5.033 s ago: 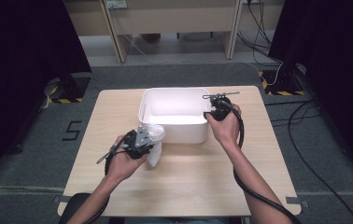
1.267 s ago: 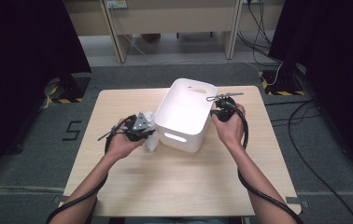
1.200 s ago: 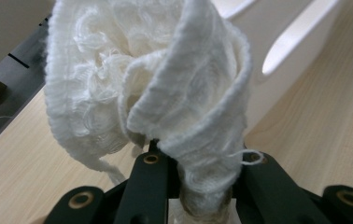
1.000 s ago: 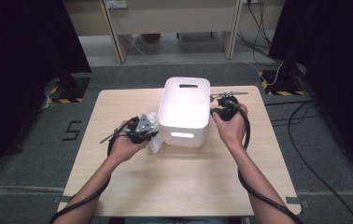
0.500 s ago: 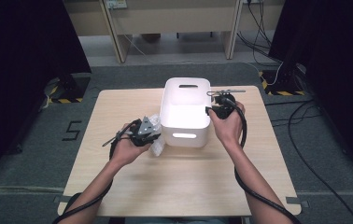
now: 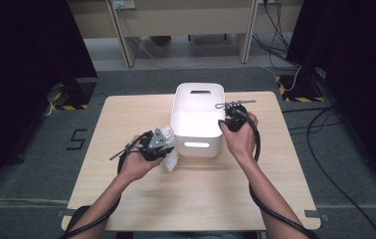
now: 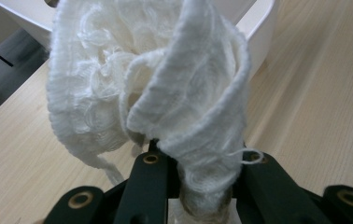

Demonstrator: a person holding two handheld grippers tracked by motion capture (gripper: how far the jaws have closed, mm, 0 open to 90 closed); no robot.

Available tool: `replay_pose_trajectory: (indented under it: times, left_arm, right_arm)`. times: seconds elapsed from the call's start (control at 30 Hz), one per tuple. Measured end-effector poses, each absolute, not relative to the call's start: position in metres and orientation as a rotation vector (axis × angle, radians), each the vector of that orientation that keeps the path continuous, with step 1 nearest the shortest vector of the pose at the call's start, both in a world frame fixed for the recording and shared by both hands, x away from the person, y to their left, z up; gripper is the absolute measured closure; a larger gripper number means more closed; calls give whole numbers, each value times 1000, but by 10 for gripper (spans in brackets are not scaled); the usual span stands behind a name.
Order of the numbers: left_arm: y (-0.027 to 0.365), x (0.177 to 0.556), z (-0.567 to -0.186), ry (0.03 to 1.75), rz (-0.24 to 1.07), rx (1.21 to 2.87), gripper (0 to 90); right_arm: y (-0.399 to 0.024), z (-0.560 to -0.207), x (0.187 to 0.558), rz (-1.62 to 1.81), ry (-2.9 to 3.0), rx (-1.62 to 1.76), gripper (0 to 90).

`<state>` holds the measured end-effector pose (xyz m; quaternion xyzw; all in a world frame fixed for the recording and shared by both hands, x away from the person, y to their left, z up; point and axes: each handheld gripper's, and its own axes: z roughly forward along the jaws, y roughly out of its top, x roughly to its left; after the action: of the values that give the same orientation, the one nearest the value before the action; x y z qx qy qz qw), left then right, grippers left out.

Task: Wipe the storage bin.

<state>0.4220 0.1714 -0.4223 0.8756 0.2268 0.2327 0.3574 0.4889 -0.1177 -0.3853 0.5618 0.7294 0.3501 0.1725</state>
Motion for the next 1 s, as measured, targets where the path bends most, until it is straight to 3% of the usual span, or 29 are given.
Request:
replay_pose_trajectory:
  times: [0.27, 1.0]
  left_arm:
    - [172, 419, -425, 589, 586, 2267, 774]
    - [171, 407, -422, 588, 604, 2310, 774]
  right_arm:
    - [-109, -388, 486, 949, 2075, 1521, 767]
    - [-98, -394, 475, 934, 2125, 1525, 739]
